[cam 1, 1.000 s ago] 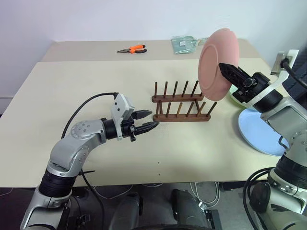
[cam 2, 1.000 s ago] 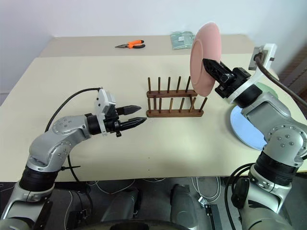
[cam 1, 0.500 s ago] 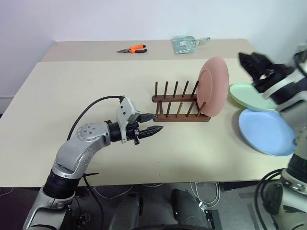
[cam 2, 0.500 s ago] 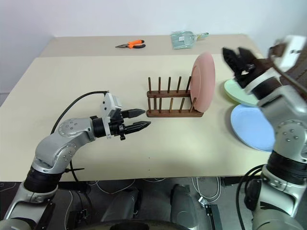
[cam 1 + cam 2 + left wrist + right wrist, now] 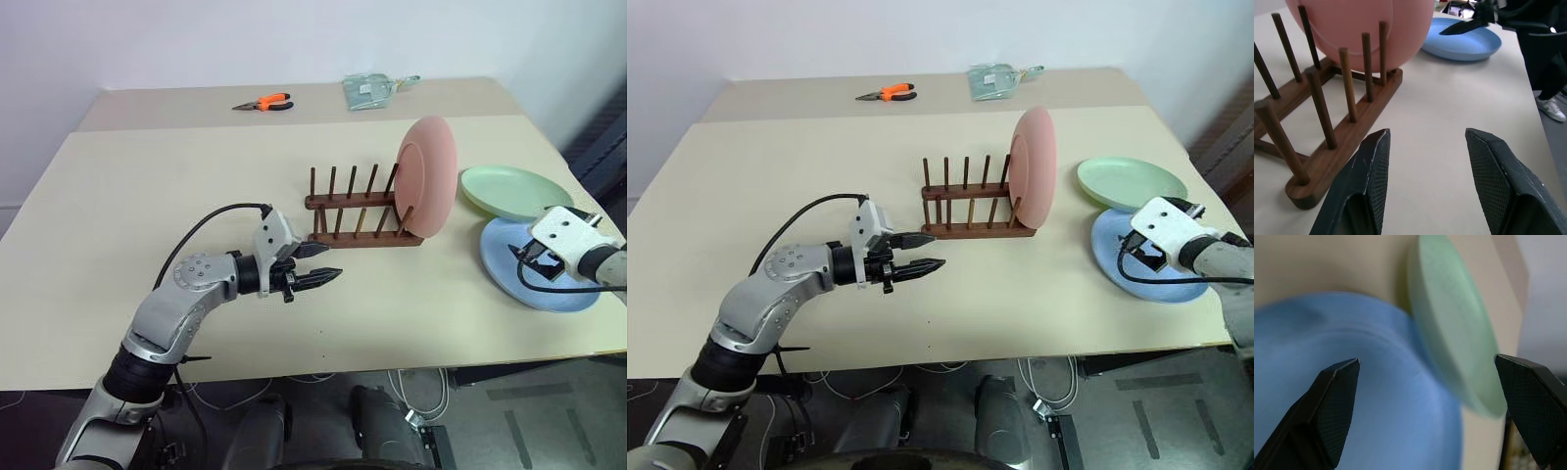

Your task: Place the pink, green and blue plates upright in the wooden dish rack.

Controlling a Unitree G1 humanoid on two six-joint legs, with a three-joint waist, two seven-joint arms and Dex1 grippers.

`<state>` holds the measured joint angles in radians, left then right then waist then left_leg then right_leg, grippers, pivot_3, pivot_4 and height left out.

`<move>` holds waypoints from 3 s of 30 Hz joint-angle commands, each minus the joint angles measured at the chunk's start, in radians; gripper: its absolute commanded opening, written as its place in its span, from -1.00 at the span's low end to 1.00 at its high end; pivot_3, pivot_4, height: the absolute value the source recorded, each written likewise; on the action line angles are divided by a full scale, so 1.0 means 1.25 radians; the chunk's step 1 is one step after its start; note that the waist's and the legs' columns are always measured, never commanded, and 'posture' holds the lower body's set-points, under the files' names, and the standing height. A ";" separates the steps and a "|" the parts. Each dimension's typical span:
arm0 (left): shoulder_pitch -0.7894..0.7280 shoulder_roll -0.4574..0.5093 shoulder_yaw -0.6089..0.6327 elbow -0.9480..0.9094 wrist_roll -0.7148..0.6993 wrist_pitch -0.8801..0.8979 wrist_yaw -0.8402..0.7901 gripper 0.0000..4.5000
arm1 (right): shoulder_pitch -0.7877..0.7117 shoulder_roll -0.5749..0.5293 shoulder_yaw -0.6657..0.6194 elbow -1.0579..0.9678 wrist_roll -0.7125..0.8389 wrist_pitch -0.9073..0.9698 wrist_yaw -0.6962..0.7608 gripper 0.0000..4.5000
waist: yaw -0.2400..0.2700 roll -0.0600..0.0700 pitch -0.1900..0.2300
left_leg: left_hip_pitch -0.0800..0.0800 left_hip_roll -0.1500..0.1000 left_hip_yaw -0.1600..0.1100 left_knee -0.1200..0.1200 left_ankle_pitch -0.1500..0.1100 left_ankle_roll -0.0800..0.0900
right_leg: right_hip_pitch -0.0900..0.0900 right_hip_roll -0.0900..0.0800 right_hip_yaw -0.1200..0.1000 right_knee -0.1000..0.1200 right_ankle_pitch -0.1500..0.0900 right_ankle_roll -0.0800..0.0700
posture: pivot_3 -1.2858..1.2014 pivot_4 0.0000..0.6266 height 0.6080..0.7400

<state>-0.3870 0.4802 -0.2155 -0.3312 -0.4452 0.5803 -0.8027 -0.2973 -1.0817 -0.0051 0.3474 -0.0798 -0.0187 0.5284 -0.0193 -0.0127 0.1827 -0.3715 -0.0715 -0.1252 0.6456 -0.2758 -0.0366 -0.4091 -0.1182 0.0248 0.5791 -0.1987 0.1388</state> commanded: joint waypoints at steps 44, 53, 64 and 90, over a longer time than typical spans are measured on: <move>0.059 0.087 0.179 0.051 0.016 -0.066 0.020 0.11 | -0.256 0.463 -0.233 -0.676 1.215 0.649 -0.639 -0.99 | 0.026 0.000 -0.001 | -0.002 0.000 -0.006 0.000 0.000 0.000 | -0.002 0.000 -0.002 0.000 0.002 -0.003 | 0.03 -0.52 1.00; 0.066 0.073 0.168 0.031 0.006 -0.057 0.025 0.11 | -0.194 0.436 -0.191 -0.722 1.199 0.657 -0.728 -0.99 | 0.023 0.000 -0.001 | -0.002 0.000 -0.006 0.000 0.000 0.000 | -0.001 0.001 -0.002 0.000 0.002 -0.003 | 0.03 -0.52 1.00; 0.045 0.052 0.147 0.039 0.013 -0.053 0.016 0.11 | -0.159 0.436 -0.148 -0.724 1.200 0.665 -0.799 -0.63 | 0.022 0.000 -0.001 | -0.002 0.000 -0.006 0.000 0.000 0.000 | -0.001 0.001 -0.002 0.000 0.002 -0.003 | 0.03 -0.52 1.00; 0.013 -0.007 0.025 -0.014 0.000 -0.026 -0.031 0.11 | 0.390 0.057 -0.370 -0.575 0.540 0.511 -0.106 0.99 | 0.016 0.000 -0.002 | -0.001 0.000 0.000 0.000 -0.002 0.003 | 0.000 -0.001 0.000 -0.001 -0.001 0.001 | 0.03 -0.52 1.00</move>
<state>-0.3600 0.4707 -0.1783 -0.3025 -0.4273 0.5436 -0.8326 0.1870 -0.9862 -0.4859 -0.3371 0.6755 0.6655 0.3788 0.0005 -0.0128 0.1807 -0.3728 -0.0711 -0.1246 0.6462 -0.2780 -0.0328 -0.4085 -0.1189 0.0245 0.5778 -0.2000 0.1401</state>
